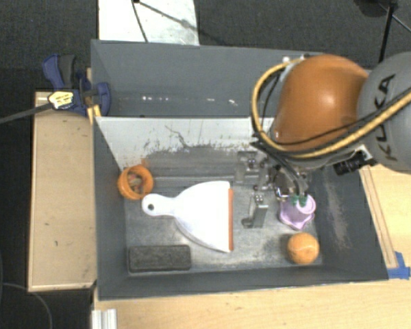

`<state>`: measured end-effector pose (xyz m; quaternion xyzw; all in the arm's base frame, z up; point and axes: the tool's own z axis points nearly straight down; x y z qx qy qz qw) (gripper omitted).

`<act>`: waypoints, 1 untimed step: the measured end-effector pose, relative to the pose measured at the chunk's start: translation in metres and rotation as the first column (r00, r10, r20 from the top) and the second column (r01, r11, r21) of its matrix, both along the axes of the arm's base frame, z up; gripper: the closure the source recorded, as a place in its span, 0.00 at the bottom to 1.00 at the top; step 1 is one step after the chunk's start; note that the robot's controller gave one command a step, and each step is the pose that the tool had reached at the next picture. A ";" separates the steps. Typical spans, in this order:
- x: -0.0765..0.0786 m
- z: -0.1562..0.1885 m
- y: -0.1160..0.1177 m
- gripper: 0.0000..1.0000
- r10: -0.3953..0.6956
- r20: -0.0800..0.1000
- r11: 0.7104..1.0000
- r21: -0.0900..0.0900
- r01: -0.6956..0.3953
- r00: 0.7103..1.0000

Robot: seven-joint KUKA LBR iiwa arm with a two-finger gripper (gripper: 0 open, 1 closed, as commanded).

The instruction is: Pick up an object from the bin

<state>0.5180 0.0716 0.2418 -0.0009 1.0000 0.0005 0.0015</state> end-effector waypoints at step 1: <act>0.009 -0.040 -0.015 0.00 0.033 0.009 0.999 0.001 -0.033 0.999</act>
Offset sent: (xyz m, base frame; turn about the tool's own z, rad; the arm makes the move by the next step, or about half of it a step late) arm -0.0145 -0.1410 -0.1006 0.3007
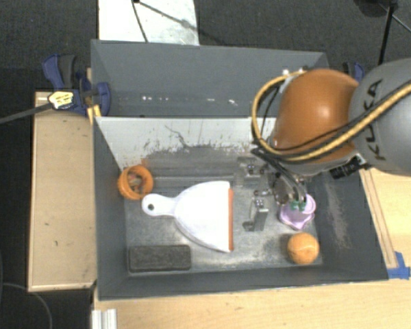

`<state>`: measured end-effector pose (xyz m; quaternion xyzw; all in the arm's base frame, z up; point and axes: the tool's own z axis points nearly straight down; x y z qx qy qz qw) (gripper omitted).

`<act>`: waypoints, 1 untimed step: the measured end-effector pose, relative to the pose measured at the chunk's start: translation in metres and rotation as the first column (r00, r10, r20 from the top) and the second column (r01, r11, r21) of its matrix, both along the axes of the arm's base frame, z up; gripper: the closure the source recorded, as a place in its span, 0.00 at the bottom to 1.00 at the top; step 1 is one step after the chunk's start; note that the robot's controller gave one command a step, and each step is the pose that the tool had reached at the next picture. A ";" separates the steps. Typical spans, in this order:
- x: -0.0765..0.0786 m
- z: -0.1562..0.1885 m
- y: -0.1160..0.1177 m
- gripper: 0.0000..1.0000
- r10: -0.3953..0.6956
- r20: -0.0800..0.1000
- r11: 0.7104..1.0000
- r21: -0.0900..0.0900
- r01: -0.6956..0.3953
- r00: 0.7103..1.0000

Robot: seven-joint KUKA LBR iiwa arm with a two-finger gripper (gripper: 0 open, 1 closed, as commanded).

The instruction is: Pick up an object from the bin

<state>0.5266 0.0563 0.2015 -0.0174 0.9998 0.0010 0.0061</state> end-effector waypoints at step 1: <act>-0.009 -0.031 -0.044 0.00 -0.056 -0.012 0.998 0.000 0.056 0.998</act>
Offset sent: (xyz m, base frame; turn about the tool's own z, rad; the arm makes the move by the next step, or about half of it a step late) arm -0.0125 -0.0794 -0.0947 -0.0290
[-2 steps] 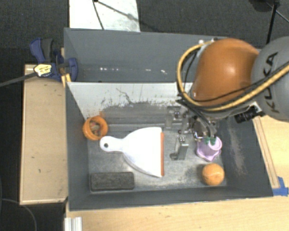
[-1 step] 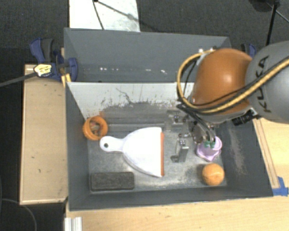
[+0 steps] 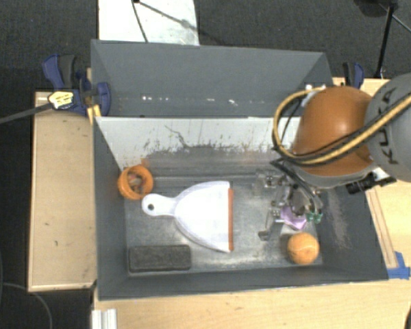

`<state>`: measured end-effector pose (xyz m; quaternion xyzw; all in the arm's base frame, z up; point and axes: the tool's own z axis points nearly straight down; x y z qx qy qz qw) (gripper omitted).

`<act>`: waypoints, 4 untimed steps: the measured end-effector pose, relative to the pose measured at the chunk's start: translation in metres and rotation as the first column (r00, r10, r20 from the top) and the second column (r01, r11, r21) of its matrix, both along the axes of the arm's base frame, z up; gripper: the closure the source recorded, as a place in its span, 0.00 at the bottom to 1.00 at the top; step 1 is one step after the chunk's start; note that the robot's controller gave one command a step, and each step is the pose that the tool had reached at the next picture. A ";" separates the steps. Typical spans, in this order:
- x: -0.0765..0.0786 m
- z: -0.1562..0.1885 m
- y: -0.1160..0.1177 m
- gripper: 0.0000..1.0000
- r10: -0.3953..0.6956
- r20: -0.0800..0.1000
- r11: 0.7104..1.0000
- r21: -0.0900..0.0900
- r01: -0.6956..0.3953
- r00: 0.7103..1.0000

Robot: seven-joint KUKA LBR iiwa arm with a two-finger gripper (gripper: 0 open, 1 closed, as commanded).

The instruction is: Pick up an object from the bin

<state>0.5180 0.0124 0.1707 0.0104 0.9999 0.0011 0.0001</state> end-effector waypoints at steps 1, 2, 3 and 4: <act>-0.006 -0.019 -0.057 0.00 -0.249 0.001 0.968 -0.003 0.249 0.968; -0.019 -0.015 -0.051 0.00 -0.151 -0.001 0.989 -0.003 0.150 0.989; -0.007 -0.044 -0.082 0.00 0.099 0.006 0.995 -0.002 -0.099 0.995; -0.010 -0.073 -0.100 0.00 0.105 0.002 0.994 -0.003 -0.105 0.994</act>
Offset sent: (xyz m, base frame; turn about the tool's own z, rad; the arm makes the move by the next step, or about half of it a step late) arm -0.0334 -0.0420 -0.0044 -0.0238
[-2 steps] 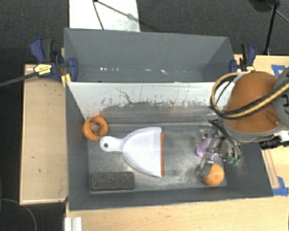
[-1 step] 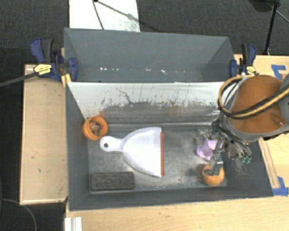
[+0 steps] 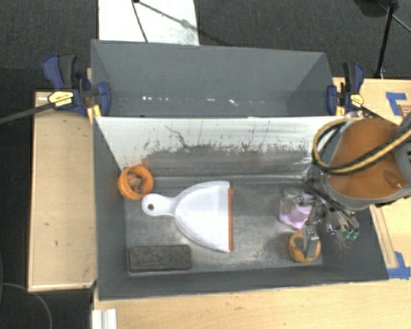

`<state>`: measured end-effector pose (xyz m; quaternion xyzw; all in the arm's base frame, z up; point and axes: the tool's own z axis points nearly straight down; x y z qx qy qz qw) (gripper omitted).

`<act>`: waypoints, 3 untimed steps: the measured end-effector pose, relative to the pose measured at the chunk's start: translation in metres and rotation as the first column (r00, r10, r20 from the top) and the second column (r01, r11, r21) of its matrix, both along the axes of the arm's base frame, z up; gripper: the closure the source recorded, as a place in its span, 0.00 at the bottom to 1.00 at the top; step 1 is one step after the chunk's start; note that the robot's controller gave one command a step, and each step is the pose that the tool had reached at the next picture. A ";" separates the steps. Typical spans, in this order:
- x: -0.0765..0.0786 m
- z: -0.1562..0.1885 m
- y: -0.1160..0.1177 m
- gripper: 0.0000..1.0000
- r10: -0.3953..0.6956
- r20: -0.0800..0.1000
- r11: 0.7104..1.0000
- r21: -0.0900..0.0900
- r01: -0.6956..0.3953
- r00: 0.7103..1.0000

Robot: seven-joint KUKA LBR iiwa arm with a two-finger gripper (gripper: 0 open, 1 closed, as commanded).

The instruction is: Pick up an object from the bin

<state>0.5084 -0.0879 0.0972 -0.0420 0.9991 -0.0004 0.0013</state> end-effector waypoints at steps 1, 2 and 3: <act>-0.026 -0.027 -0.028 1.00 0.100 -0.003 0.995 0.004 -0.100 0.995; -0.024 -0.026 -0.029 0.00 0.097 0.004 0.995 0.001 -0.097 0.995; -0.024 -0.026 -0.029 0.00 0.096 0.004 0.995 0.001 -0.096 0.995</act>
Offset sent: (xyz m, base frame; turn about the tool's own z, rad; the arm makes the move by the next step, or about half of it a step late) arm 0.0000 0.0000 0.0000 0.0000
